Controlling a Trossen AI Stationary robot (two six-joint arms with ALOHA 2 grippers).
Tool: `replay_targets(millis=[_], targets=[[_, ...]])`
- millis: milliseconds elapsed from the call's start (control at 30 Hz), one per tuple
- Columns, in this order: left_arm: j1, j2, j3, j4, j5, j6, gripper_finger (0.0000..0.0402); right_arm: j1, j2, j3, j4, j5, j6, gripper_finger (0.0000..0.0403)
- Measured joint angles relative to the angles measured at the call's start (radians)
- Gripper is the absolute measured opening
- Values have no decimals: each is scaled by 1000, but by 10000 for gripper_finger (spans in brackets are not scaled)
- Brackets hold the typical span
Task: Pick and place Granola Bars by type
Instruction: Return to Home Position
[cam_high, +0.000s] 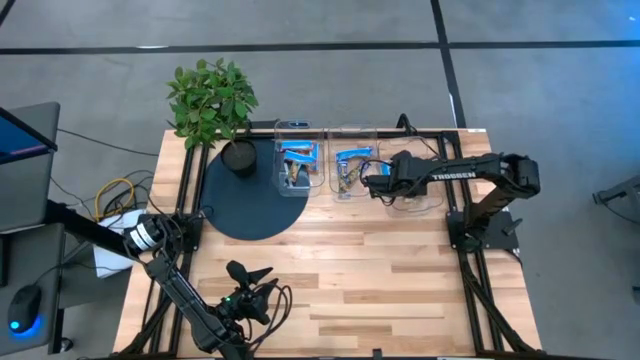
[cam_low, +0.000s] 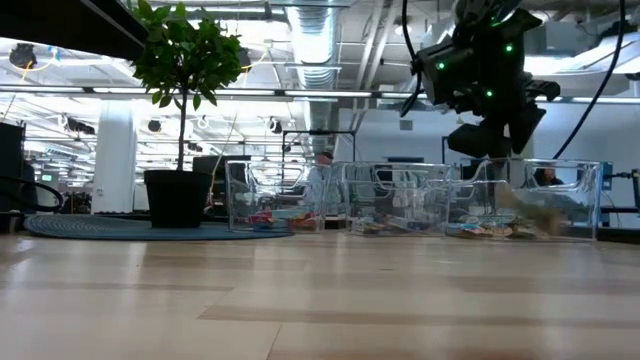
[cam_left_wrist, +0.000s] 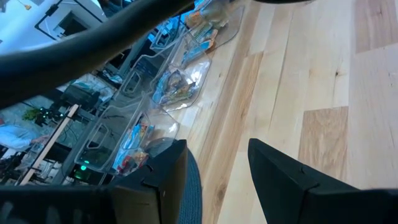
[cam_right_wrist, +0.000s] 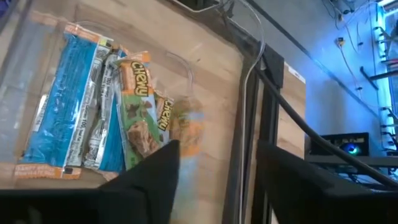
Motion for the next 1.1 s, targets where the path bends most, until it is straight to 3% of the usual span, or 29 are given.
replay_targets(millis=[167,367,633,800,1100], targets=[[0,0,0,0,0,0,167,13,0,0,-3,22,-2,258],[0,0,0,7,-88,24,167,120,0,21,-7,129,-29,271],[4,0,0,39,-159,76,167,418,-14,98,-39,371,-155,271],[39,0,18,35,-319,30,167,609,-66,119,-67,538,-159,270],[187,0,129,29,-348,92,167,911,-192,118,-51,622,-158,270]])
